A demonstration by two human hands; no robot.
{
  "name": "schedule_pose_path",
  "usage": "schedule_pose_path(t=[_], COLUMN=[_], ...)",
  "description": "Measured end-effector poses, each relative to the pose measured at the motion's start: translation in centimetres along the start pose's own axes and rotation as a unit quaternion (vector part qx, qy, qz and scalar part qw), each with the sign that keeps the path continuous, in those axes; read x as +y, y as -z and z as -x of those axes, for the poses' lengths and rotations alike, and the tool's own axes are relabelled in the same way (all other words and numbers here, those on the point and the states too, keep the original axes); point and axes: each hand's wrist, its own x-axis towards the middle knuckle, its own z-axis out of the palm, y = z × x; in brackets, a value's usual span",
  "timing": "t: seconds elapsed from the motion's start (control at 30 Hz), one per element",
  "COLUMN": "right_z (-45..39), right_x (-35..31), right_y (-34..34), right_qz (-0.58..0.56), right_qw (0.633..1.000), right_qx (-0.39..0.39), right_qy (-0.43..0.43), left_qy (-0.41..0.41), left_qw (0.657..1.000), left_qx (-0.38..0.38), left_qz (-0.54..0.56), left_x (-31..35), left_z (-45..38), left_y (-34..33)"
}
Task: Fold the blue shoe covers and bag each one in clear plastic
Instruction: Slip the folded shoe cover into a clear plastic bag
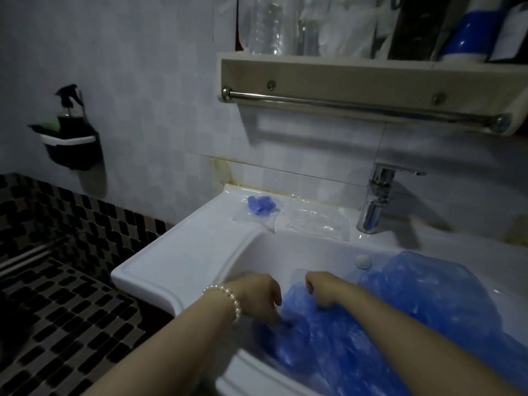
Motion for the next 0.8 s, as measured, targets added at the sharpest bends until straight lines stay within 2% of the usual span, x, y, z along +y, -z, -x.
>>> schedule_pose_path(t=[0.07, 0.13, 0.2, 0.27, 0.37, 0.47, 0.5, 0.53, 0.6, 0.7, 0.73, 0.8], right_z=[-0.2, 0.3, 1.7, 3.5, 4.6, 4.1, 4.0, 3.7, 3.1, 1.9, 1.5, 1.2], right_x=[0.6, 0.6, -0.2, -1.3, -2.9, -4.6, -5.2, -5.9, -7.3, -9.2, -9.9, -10.8], right_y=[0.5, 2.6, 5.6, 8.8, 12.7, 15.5, 16.0, 16.4, 16.2, 14.9, 14.5, 13.8], right_qz=[-0.080, -0.219, -0.394, -0.486, -0.548, -0.611, -0.619, -0.622, -0.618, -0.563, -0.546, -0.528], right_qw=[0.993, 0.960, 0.892, 0.835, 0.784, 0.729, 0.719, 0.715, 0.718, 0.755, 0.766, 0.779], right_qx=[0.084, 0.173, 0.210, 0.227, 0.235, 0.270, 0.287, 0.299, 0.306, 0.324, 0.325, 0.316], right_qy=[0.005, 0.023, 0.071, 0.125, 0.174, 0.150, 0.131, 0.115, 0.093, 0.092, 0.101, 0.122], left_qy=[0.003, 0.014, 0.021, -0.007, -0.033, -0.028, -0.029, -0.026, -0.011, 0.002, 0.000, -0.002], left_qw=[0.996, 0.972, 0.911, 0.834, 0.756, 0.642, 0.619, 0.618, 0.647, 0.691, 0.715, 0.777], left_qx=[0.082, 0.182, 0.253, 0.268, 0.290, 0.307, 0.318, 0.342, 0.412, 0.548, 0.568, 0.559], left_qz=[0.041, 0.151, 0.324, 0.482, 0.586, 0.702, 0.717, 0.708, 0.642, 0.471, 0.407, 0.291], left_x=[-0.1, -0.4, -0.6, -0.6, -0.5, -1.1, -1.3, -1.7, -2.2, -2.9, -3.3, -3.7], left_z=[-0.3, -0.3, 0.0, 0.4, 1.1, 1.9, 2.3, 2.7, 3.4, 4.5, 4.7, 5.0], left_y=[0.1, 0.6, 1.2, 1.9, 3.0, 4.2, 4.5, 4.9, 5.1, 5.7, 6.1, 7.0])
